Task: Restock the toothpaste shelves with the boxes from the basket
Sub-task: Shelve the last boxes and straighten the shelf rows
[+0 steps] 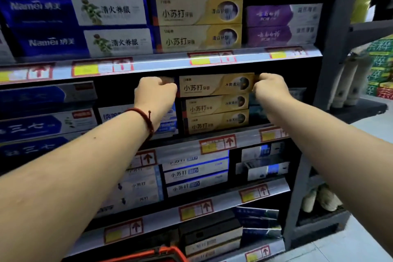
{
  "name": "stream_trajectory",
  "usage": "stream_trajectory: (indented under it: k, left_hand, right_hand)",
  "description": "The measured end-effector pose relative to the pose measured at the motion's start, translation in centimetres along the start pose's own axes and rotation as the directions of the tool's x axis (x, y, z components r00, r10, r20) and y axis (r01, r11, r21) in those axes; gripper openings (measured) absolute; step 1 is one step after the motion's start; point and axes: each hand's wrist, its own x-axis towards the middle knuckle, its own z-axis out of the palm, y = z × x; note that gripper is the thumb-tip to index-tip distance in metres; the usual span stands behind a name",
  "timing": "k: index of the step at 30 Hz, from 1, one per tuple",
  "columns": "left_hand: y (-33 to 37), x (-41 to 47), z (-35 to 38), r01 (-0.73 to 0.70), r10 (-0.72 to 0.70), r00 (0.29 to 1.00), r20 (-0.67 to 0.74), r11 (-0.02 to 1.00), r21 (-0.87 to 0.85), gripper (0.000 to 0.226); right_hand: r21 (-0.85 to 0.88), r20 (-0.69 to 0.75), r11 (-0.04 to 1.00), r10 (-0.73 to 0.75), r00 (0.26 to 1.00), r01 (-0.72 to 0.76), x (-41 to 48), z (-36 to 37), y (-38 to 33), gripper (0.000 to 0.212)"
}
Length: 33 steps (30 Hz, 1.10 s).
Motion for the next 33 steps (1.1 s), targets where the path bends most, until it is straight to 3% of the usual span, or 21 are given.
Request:
stream_trajectory:
  k: [6, 12, 22, 26, 30, 33]
  left_hand:
    - [0.5, 1.9, 1.1, 0.055, -0.055, 0.996, 0.071, 0.998, 0.001, 0.047]
    - [0.7, 1.5, 2.0, 0.002, -0.014, 0.993, 0.113, 0.994, 0.109, 0.023]
    - [0.5, 1.3, 2.3, -0.132, 0.106, 0.986, 0.131, 0.968, 0.212, 0.022]
    - [0.4, 0.7, 1.5, -0.205, 0.169, 0.974, 0.149, 0.940, 0.274, 0.016]
    - [-0.4, -1.0, -0.5, -0.333, 0.284, 0.939, 0.193, 0.890, 0.310, 0.028]
    - [-1.5, -2.7, -3.0, -0.439, 0.351, 0.890, 0.290, 0.831, 0.341, 0.043]
  right_hand:
    - [0.001, -0.026, 1.000, -0.014, 1.000, 0.014, 2.1, 1.0, -0.4, 0.013]
    - [-0.129, -0.004, 0.992, -0.005, 1.000, 0.004, 2.0, 0.5, 1.5, 0.011]
    - [-0.049, 0.022, 0.999, 0.011, 1.000, -0.010, 1.5, 0.7, 2.4, 0.015]
    - [-0.097, 0.023, 0.995, -0.012, 1.000, 0.014, 0.7, 0.7, 2.2, 0.003]
    - [-0.265, -0.008, 0.954, -0.145, 0.989, 0.138, -1.8, 1.2, 2.0, 0.022]
    - [-0.320, 0.110, 0.911, -0.236, 0.965, 0.259, -5.0, 2.4, 1.5, 0.049]
